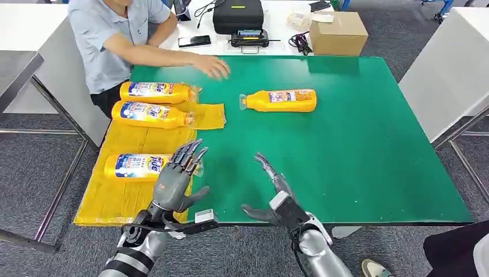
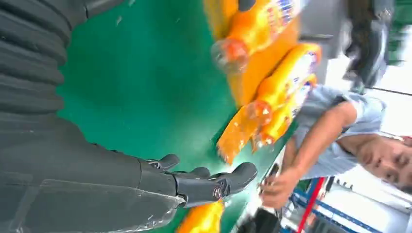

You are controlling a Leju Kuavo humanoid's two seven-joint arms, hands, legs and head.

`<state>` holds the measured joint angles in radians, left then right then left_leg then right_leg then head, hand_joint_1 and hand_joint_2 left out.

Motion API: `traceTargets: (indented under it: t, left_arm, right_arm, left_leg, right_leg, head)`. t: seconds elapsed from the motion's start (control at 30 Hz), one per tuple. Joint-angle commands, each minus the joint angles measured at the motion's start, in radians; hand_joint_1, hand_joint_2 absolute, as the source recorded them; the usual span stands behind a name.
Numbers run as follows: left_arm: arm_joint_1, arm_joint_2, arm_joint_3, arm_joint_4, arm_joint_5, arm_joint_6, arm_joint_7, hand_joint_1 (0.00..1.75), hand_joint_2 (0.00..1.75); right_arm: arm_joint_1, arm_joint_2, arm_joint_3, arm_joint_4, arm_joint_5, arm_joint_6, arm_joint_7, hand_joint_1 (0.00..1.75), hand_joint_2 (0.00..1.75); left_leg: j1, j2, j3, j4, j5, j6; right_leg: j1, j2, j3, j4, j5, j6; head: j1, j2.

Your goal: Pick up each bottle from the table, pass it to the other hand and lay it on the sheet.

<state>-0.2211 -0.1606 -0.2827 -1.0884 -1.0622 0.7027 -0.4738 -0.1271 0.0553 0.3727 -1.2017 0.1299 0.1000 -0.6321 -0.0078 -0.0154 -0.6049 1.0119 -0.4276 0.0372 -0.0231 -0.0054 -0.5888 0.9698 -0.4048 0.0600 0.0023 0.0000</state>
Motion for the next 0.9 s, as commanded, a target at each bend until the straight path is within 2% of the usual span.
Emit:
traceTargets:
  t: [0.03,0.07,0.1,0.2,0.23,0.27,0.3,0.37,0.43,0.47,0.5,0.53,0.6,0.77,0.83,0.9]
  left_arm:
    - [0.104,0.014,-0.245,-0.267,0.479,-0.048,-0.011,0.00,1.75]
    - [0.131,0.001,-0.246,-0.287,0.572,-0.072,0.005,0.00,1.75]
    - [0.148,-0.003,-0.248,-0.289,0.613,-0.084,0.026,0.00,1.75]
    - [0.160,0.024,-0.280,-0.255,0.606,-0.096,0.029,0.00,1.75]
    - [0.177,0.021,-0.279,-0.255,0.638,-0.135,0.041,0.00,0.00]
    - [0.185,0.018,-0.279,-0.258,0.678,-0.169,0.047,0.00,0.00]
    - [0.199,0.016,-0.279,-0.256,0.737,-0.218,0.057,0.00,0.00]
    - [0.203,0.015,-0.283,-0.255,0.740,-0.219,0.055,0.00,0.00]
    - [0.213,0.021,-0.296,-0.253,0.841,-0.306,0.061,0.00,0.00]
    - [0.215,0.029,-0.310,-0.247,0.840,-0.323,0.055,0.00,1.75]
    - [0.214,0.057,-0.356,-0.243,0.792,-0.342,0.051,0.00,1.75]
    - [0.228,0.065,-0.372,-0.247,0.792,-0.363,0.043,0.00,1.75]
    - [0.242,0.072,-0.379,-0.258,0.807,-0.384,0.059,0.00,1.75]
    - [0.238,0.073,-0.377,-0.266,0.810,-0.389,0.066,0.00,1.75]
    - [0.240,0.069,-0.367,-0.281,0.829,-0.414,0.079,0.00,1.75]
    - [0.242,0.064,-0.354,-0.299,0.847,-0.429,0.094,0.00,1.75]
  right_arm:
    - [0.094,0.066,-0.068,-0.156,-0.051,-0.113,0.062,0.00,0.00]
    - [0.119,0.079,-0.074,-0.180,-0.035,-0.181,0.113,0.00,0.00]
    - [0.135,0.076,-0.064,-0.197,-0.042,-0.191,0.146,0.00,0.00]
    - [0.155,0.073,-0.045,-0.221,0.045,-0.319,0.170,0.00,0.00]
    - [0.153,0.067,-0.034,-0.227,0.066,-0.340,0.163,0.00,0.00]
    - [0.153,0.063,-0.034,-0.230,0.102,-0.377,0.157,0.00,1.75]
    - [0.163,0.065,-0.042,-0.245,0.163,-0.450,0.155,0.00,1.75]
    - [0.166,0.061,-0.043,-0.254,0.163,-0.451,0.155,0.00,1.75]
    - [0.158,0.020,-0.032,-0.244,0.313,-0.530,0.203,0.00,1.75]
    - [0.160,0.015,-0.051,-0.237,0.348,-0.574,0.212,0.00,1.75]
    - [0.148,-0.009,-0.053,-0.194,0.653,-0.718,0.316,0.00,1.75]
    - [0.152,-0.032,-0.055,-0.190,0.736,-0.704,0.369,0.00,1.75]
    - [0.160,-0.061,-0.067,-0.179,0.776,-0.684,0.402,0.00,1.75]
    - [0.162,-0.058,-0.063,-0.181,0.780,-0.686,0.401,0.00,1.75]
    - [0.162,-0.095,-0.053,-0.168,0.900,-0.662,0.480,0.00,1.75]
    - [0.159,-0.124,-0.061,-0.148,0.899,-0.635,0.495,0.00,1.75]
  left_leg:
    - [0.002,0.001,0.002,0.002,-0.003,-0.002]
    - [0.001,0.000,0.001,0.001,-0.003,-0.002]
    - [0.001,0.000,0.000,0.001,-0.002,-0.002]
    - [0.000,0.000,0.000,0.000,-0.002,-0.002]
    - [0.000,0.001,-0.001,-0.001,-0.002,-0.001]
    - [0.001,0.002,0.001,0.000,-0.003,-0.002]
    - [0.000,0.002,-0.002,0.000,-0.003,-0.002]
    - [0.000,0.002,-0.001,0.000,-0.003,-0.002]
    - [0.001,0.002,0.000,0.000,-0.004,-0.003]
    - [0.001,0.001,-0.001,0.000,-0.003,-0.002]
    - [0.000,0.001,-0.001,-0.001,-0.002,-0.001]
    - [0.001,0.001,0.001,-0.001,-0.003,-0.002]
    - [0.001,0.001,0.001,-0.002,-0.002,-0.001]
    - [0.001,0.002,0.002,-0.001,-0.004,-0.002]
    - [0.001,0.002,0.001,-0.001,-0.003,-0.003]
    - [0.001,0.000,-0.001,-0.001,-0.002,-0.002]
  right_leg:
    - [0.002,0.000,0.002,0.001,-0.003,-0.003]
    - [0.001,0.000,0.001,0.001,-0.002,-0.002]
    - [0.001,0.000,0.001,0.001,-0.002,-0.002]
    - [0.001,0.000,0.000,-0.001,-0.002,-0.002]
    - [0.000,0.000,-0.001,-0.001,-0.001,-0.002]
    - [0.001,0.001,0.001,-0.001,-0.002,-0.003]
    - [0.001,0.001,-0.002,0.000,-0.001,-0.002]
    - [0.001,0.001,-0.001,-0.001,-0.002,-0.002]
    - [0.002,0.001,0.000,-0.001,-0.002,-0.003]
    - [0.001,0.001,-0.001,-0.001,-0.002,-0.003]
    - [0.001,0.000,-0.001,-0.001,-0.001,-0.002]
    - [0.002,0.000,0.001,-0.002,-0.002,-0.003]
    - [0.001,0.000,0.001,-0.003,-0.001,-0.002]
    - [0.002,0.001,0.002,-0.002,-0.002,-0.003]
    - [0.002,0.001,0.002,-0.001,-0.002,-0.004]
    - [0.001,0.000,0.000,-0.002,-0.001,-0.002]
  head:
    - [0.000,0.000]
    - [0.000,0.000]
    - [0.000,0.000]
    - [0.000,0.000]
    - [0.000,0.000]
    - [0.000,0.000]
    - [0.000,0.000]
    - [0.000,0.000]
    - [0.000,0.000]
    - [0.000,0.000]
    - [0.000,0.000]
    - [0.000,0.000]
    - [0.000,0.000]
    - [0.000,0.000]
    - [0.000,0.000]
    - [0.000,0.000]
